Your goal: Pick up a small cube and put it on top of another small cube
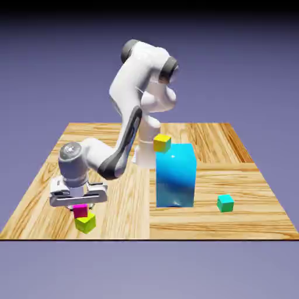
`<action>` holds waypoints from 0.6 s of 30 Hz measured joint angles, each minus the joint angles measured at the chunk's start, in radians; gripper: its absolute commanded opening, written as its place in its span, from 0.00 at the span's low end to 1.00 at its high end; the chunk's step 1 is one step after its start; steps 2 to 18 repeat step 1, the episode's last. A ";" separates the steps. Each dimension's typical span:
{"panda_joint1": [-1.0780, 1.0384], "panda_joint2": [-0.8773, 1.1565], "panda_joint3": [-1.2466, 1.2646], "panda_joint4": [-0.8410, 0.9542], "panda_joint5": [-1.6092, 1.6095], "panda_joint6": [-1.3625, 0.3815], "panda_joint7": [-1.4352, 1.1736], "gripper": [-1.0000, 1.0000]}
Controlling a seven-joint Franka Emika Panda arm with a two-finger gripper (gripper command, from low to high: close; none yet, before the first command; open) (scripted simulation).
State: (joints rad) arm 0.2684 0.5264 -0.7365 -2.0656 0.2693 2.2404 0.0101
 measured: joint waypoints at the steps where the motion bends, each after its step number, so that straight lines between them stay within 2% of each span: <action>1: 0.021 -0.036 -0.026 0.011 -0.028 -0.043 0.017 1.00; 18: 0.021 -0.036 -0.026 0.011 -0.028 -0.043 0.017 1.00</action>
